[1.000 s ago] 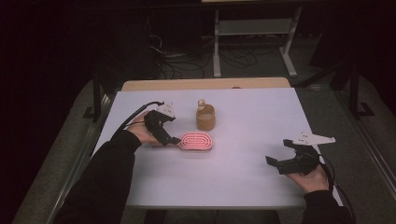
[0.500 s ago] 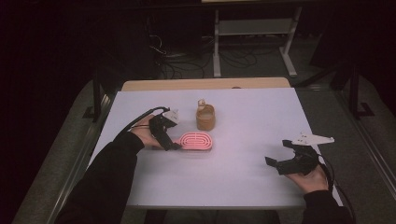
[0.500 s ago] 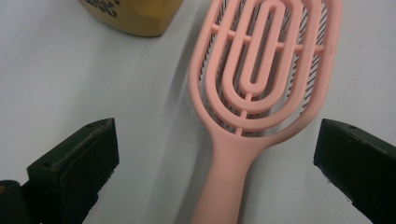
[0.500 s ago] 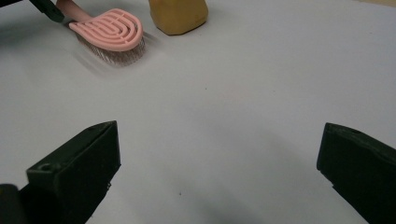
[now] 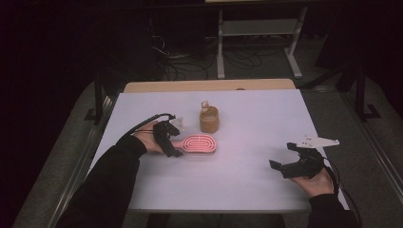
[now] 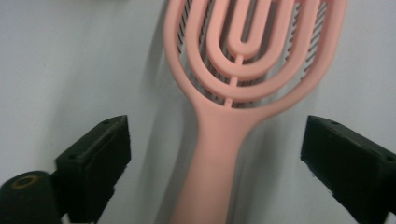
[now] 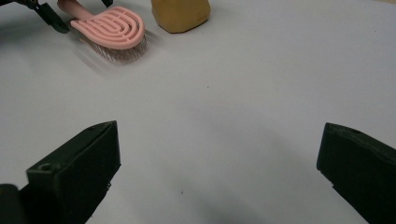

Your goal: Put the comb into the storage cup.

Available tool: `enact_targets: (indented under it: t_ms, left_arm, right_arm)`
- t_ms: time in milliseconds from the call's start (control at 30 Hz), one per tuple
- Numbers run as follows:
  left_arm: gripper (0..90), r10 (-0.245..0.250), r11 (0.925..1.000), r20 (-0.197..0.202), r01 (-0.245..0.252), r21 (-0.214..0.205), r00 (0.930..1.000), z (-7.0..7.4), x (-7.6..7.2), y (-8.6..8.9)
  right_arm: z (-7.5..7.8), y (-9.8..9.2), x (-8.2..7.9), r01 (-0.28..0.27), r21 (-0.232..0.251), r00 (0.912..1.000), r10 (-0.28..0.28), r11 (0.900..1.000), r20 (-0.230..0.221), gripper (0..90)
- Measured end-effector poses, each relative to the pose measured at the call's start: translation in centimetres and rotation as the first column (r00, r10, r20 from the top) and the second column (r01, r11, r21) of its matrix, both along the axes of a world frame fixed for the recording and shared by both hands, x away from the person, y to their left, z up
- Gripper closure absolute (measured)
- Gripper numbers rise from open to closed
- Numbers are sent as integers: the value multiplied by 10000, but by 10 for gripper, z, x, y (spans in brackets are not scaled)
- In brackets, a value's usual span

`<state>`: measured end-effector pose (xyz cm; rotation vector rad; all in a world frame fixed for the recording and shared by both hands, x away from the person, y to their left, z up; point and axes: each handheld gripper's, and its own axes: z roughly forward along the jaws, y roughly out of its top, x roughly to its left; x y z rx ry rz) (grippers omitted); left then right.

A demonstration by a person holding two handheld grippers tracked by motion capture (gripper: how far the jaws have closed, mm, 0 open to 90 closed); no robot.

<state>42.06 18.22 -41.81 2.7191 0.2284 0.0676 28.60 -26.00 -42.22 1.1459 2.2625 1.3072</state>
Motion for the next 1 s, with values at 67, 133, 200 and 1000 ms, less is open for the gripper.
enact_targets:
  t_ms: [67, 133, 200, 1000]
  left_arm:
    - [135, -41, 10000, -35, 41, 86, 10000, 0, -1, 0]
    - [160, -88, 9998, -47, 89, 158, 10000, -1, -1, 0]
    - [225, -174, 9996, 10, 173, 238, 9998, -1, -2, 0]
    - [611, -566, 9975, 220, 556, 427, 9982, -3, -3, -4]
  right_arm:
    - [0, 0, 0, -1, 1, 10000, 1, 10000, 0, 0]
    - [0, 0, 0, 1, 4, 10000, -1, 10000, -25, 0]
    - [0, 0, 0, -10, -4, 10000, 10, 10000, -26, 0]
    - [-1, 1, 0, -18, -30, 10000, 18, 10000, -88, 0]
